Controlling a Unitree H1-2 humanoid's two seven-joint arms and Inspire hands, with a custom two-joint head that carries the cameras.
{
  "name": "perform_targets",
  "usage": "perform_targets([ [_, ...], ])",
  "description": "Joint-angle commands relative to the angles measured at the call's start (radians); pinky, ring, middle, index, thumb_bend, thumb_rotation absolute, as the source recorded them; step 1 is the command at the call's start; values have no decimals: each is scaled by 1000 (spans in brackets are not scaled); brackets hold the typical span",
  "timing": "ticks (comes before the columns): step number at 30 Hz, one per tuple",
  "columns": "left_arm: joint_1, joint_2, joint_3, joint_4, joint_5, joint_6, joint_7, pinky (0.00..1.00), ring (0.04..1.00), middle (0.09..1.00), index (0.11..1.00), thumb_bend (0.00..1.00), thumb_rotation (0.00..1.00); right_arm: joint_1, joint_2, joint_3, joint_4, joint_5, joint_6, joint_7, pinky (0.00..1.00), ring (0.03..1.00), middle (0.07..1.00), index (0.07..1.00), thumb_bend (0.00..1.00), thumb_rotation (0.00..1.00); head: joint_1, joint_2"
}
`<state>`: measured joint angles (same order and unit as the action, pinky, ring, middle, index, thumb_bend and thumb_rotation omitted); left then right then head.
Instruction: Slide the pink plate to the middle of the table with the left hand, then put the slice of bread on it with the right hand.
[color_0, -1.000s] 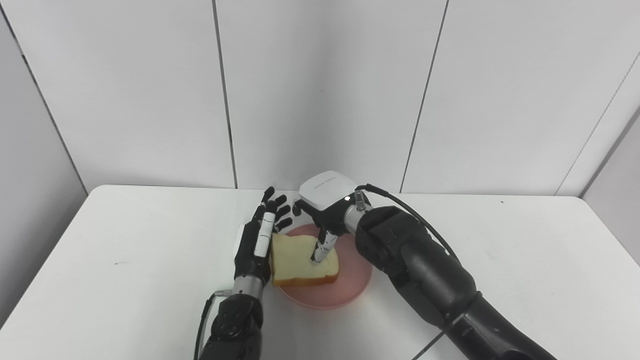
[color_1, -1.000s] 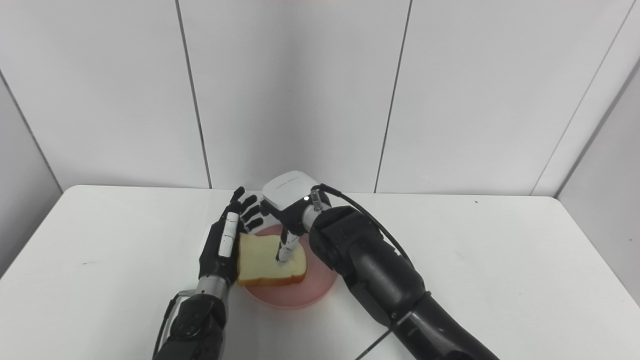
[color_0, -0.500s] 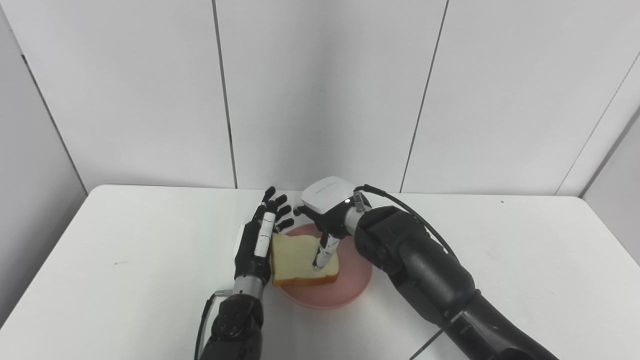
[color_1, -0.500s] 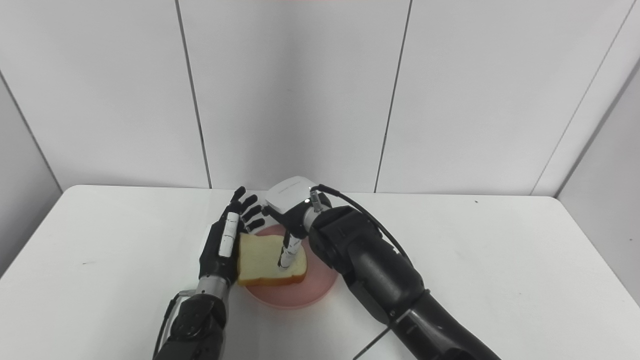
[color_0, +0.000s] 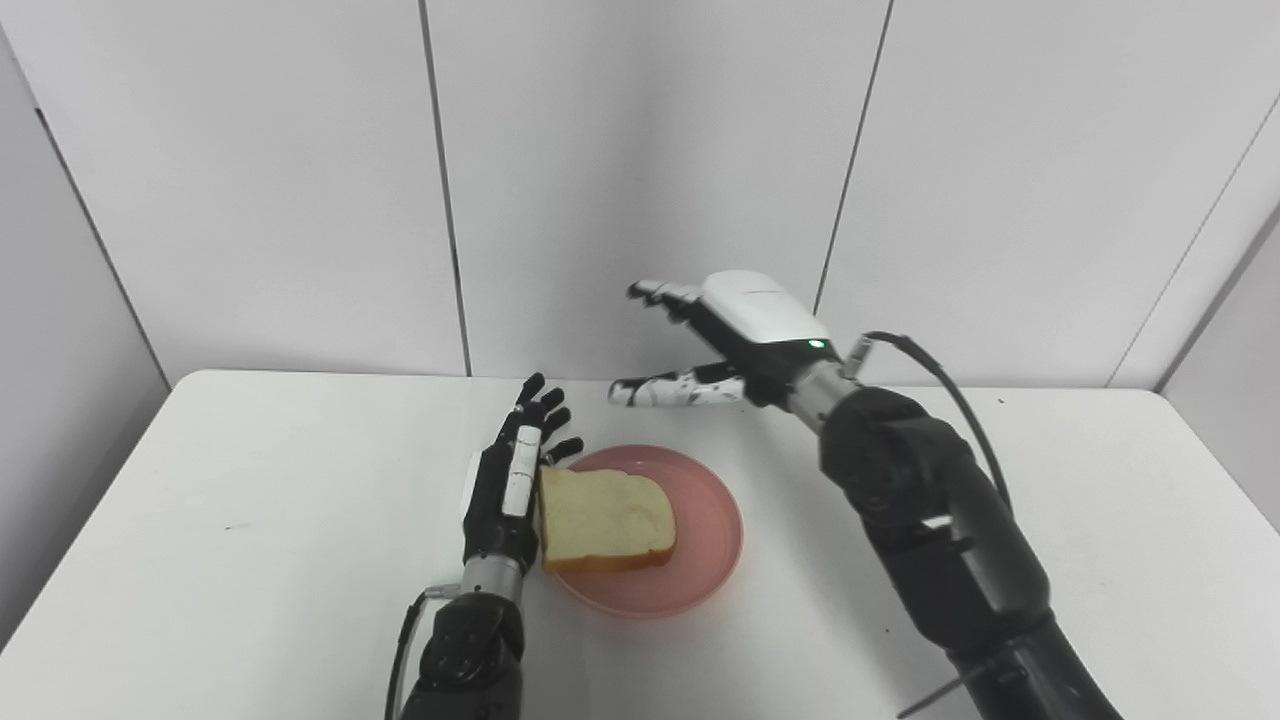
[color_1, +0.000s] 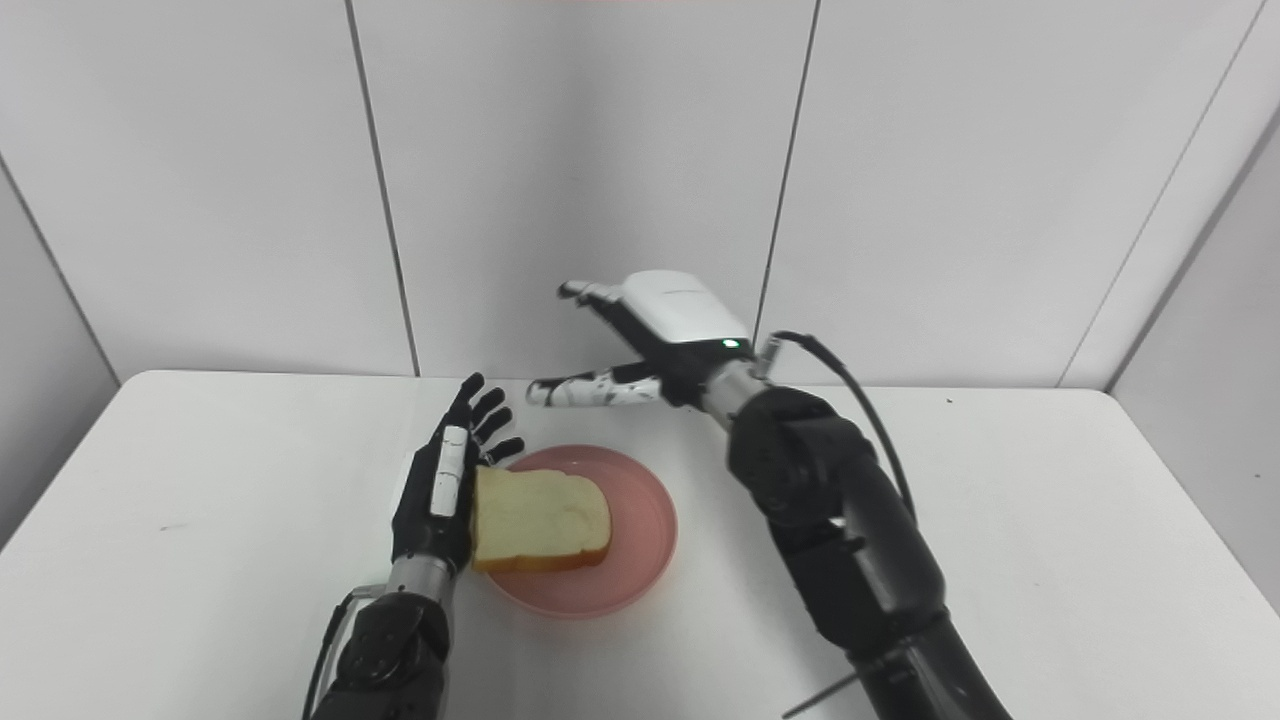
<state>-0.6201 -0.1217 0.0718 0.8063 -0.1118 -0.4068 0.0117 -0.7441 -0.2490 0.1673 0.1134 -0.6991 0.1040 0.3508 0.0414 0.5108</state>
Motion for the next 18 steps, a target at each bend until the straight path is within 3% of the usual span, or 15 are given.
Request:
perform_targets([
  [1, 37, 13, -5, -15, 14, -6, 2, 760, 866, 902, 909, 911, 871, 14, 22, -52, 25, 86, -44, -99, 678, 802, 866, 893, 970, 978, -4, 3],
  [4, 47, 23, -10, -53, 29, -1, 12, 751, 847, 896, 908, 897, 890, 58, 50, -98, 69, 160, -53, -183, 689, 817, 861, 901, 945, 971, -5, 4],
  [8, 60, 31, -14, -100, 58, 8, 39, 739, 839, 889, 902, 918, 902, 114, 87, -148, 172, 276, -137, -291, 684, 808, 852, 878, 855, 965, -5, 7],
  [10, 66, 34, -15, -118, 83, 8, 63, 726, 834, 884, 899, 922, 910, 143, 108, -169, 218, 327, -181, -334, 706, 802, 838, 883, 870, 990, -9, 9],
  [18, 85, 42, -13, -169, 116, 31, 113, 755, 845, 882, 894, 907, 926, 212, 182, -243, 309, 543, -278, -395, 767, 820, 857, 902, 784, 989, -14, 12],
])
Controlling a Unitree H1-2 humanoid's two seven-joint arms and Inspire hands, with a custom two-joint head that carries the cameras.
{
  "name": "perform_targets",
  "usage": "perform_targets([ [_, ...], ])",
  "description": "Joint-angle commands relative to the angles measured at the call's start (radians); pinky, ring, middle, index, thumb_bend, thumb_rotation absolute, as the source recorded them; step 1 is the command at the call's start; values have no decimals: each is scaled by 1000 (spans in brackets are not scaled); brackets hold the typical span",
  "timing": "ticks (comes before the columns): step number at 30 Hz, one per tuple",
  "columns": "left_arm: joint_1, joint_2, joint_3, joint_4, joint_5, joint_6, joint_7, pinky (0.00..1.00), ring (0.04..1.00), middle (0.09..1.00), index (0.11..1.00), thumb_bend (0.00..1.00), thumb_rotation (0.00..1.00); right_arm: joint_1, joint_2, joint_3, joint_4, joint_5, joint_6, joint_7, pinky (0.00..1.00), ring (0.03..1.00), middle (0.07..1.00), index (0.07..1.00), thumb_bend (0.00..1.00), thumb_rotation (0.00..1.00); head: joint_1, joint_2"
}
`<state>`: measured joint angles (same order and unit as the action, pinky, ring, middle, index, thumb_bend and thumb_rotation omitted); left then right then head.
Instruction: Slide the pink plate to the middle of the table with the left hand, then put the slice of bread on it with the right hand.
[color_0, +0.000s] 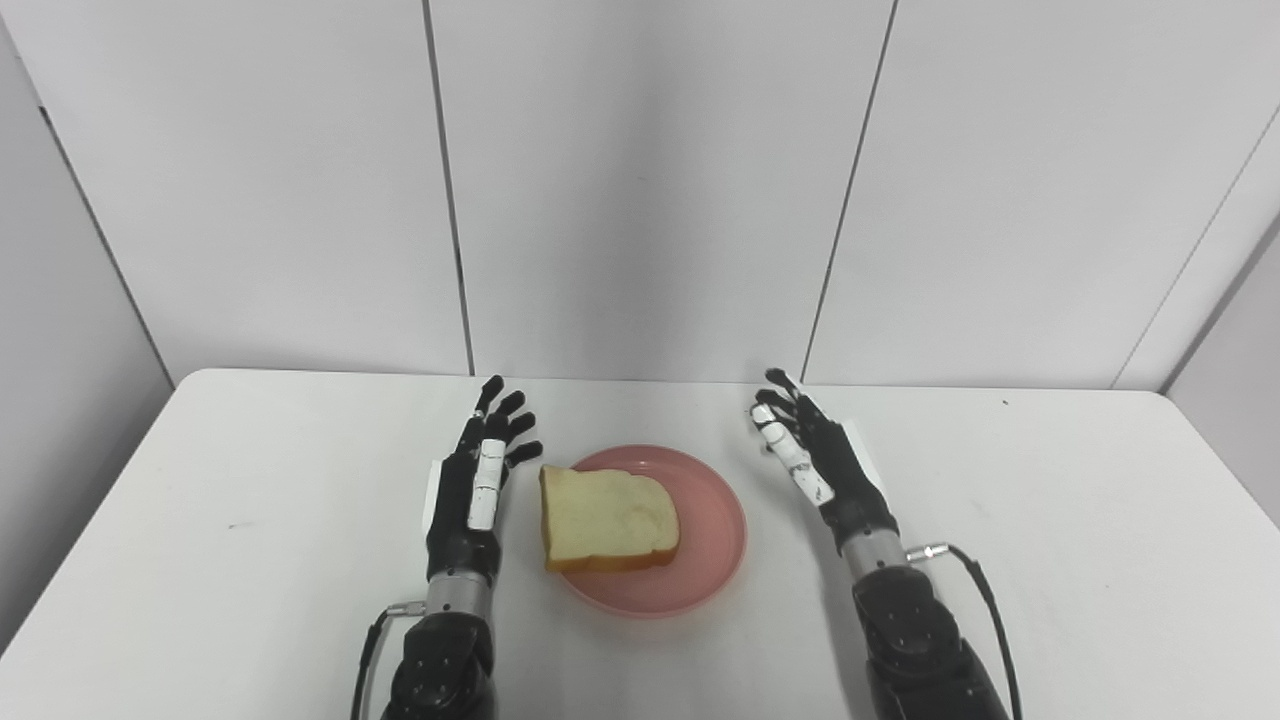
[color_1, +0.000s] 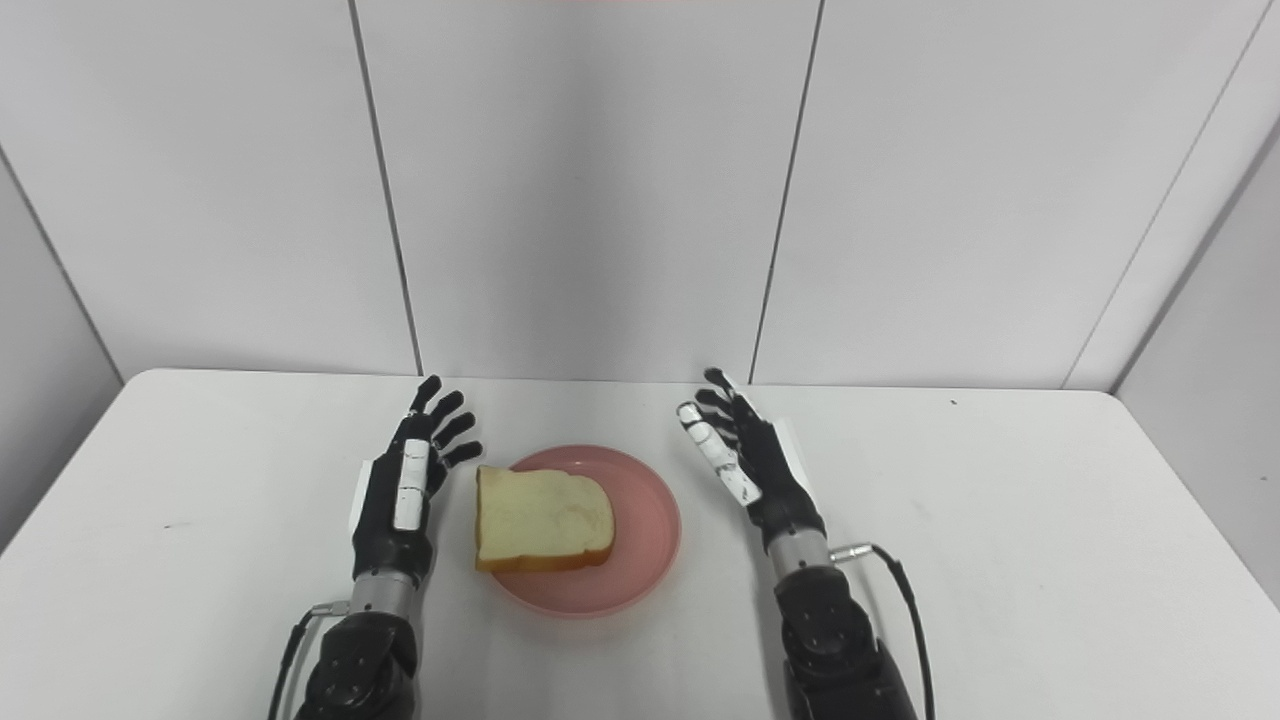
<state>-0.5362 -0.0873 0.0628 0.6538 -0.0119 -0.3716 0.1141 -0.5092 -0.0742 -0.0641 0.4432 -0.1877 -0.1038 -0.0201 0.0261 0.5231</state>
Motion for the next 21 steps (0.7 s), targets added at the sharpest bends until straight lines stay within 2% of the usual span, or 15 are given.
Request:
perform_targets([
  [1, 3, 9, -5, -19, 17, -2, 13, 724, 843, 879, 890, 909, 926, -16, 16, -19, -20, 50, -72, -32, 780, 819, 860, 894, 771, 998, 1, 0],
  [4, 4, 11, -5, -16, 22, -3, 16, 709, 840, 877, 889, 908, 929, 1, 37, -34, -15, 91, -79, -55, 794, 816, 855, 891, 746, 1000, -1, 1],
  [10, -6, 13, -4, -7, 18, 2, 15, 753, 846, 885, 896, 904, 930, 11, 46, -31, 8, 99, -116, -93, 810, 833, 858, 888, 726, 1000, 0, 1],
  [16, -17, 21, -11, -22, 25, 67, 9, 804, 863, 899, 901, 919, 961, 19, 55, -31, 28, 116, -172, -107, 838, 856, 872, 895, 769, 1000, -1, 2],
  [21, -20, 23, -16, -40, 30, 99, 14, 808, 871, 900, 901, 924, 969, 21, 56, -26, 53, 127, -217, -113, 810, 844, 868, 901, 772, 1000, -3, 2],
])
